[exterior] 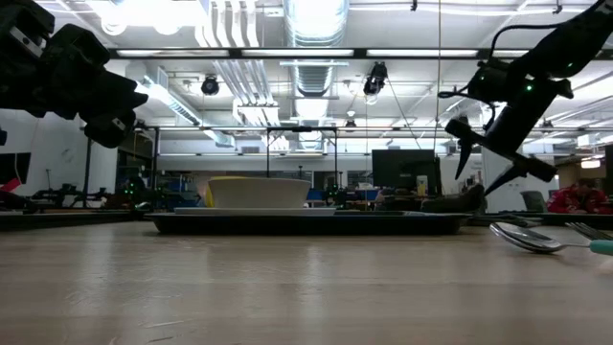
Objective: Set up tray
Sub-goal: Put the gray napkin on the black serving tray to the right of the white plate
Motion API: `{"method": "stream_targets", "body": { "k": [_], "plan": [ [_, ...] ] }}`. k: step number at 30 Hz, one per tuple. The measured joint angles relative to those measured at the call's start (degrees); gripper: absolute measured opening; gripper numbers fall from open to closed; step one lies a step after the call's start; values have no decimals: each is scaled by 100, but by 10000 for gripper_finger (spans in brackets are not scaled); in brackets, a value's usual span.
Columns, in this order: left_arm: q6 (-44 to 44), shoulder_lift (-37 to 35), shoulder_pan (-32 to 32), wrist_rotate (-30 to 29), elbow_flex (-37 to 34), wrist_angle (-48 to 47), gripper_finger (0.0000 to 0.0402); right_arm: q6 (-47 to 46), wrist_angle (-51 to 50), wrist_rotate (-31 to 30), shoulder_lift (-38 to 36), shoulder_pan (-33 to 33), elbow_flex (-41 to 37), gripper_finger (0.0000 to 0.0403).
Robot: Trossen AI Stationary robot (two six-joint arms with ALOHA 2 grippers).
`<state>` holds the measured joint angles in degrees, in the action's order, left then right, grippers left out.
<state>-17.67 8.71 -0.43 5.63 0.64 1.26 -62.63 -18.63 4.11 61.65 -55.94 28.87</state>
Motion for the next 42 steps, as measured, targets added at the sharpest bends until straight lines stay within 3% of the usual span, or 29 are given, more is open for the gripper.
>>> {"method": "stream_targets", "body": {
  "k": [7,19,26,42],
  "plan": [
    [-2,0,4,-2,0,1,82,7,0,152,388,0,0,245],
    [-1,0,4,-2,0,2,82,407,-716,-73,195,4,-3,205],
    [-1,0,2,-2,0,0,82,435,-438,-178,212,-46,-3,182],
    [0,0,2,-2,0,0,82,789,-264,-247,219,-466,-5,178]
  ]
}}
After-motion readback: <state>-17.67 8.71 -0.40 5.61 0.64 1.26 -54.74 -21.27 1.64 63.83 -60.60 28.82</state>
